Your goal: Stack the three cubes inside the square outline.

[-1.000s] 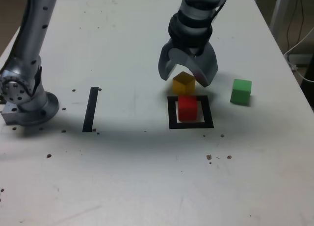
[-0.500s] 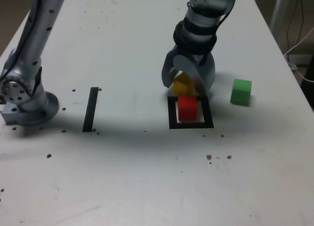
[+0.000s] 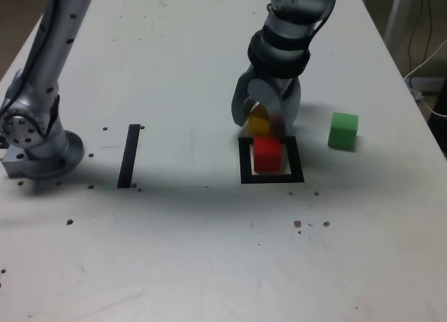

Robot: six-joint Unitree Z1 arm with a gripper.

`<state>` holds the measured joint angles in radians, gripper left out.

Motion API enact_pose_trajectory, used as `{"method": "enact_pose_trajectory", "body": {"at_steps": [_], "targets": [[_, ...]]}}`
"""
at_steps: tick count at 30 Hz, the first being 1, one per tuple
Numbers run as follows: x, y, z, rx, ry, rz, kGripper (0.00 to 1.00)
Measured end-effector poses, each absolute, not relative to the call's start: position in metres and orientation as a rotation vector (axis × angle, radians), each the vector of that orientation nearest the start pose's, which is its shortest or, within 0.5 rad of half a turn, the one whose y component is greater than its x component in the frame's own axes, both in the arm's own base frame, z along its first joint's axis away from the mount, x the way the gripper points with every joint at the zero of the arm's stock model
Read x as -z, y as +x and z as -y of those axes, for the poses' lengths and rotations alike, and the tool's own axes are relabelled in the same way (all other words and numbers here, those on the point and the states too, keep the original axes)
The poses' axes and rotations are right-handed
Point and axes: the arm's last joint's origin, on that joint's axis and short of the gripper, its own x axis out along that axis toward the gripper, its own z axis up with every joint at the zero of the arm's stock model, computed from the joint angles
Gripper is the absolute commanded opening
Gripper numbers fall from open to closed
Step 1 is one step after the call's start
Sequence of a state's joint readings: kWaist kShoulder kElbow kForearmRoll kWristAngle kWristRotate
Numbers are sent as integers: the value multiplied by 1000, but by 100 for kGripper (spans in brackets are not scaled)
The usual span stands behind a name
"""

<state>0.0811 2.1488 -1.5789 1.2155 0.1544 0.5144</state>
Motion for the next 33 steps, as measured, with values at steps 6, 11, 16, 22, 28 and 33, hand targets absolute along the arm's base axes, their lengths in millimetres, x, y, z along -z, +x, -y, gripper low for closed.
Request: {"method": "enact_pose_trajectory", "body": {"at_steps": [6,11,16,22,28,33], "targets": [[-212,379,-38,293,432,-1790,19],[-212,379,-38,289,429,-1789,19],[-216,377,-38,256,411,-1786,19],[-246,362,-39,107,342,-1766,19],[-263,349,-32,43,220,-1759,19],[-270,352,-10,71,119,-1720,19]]}}
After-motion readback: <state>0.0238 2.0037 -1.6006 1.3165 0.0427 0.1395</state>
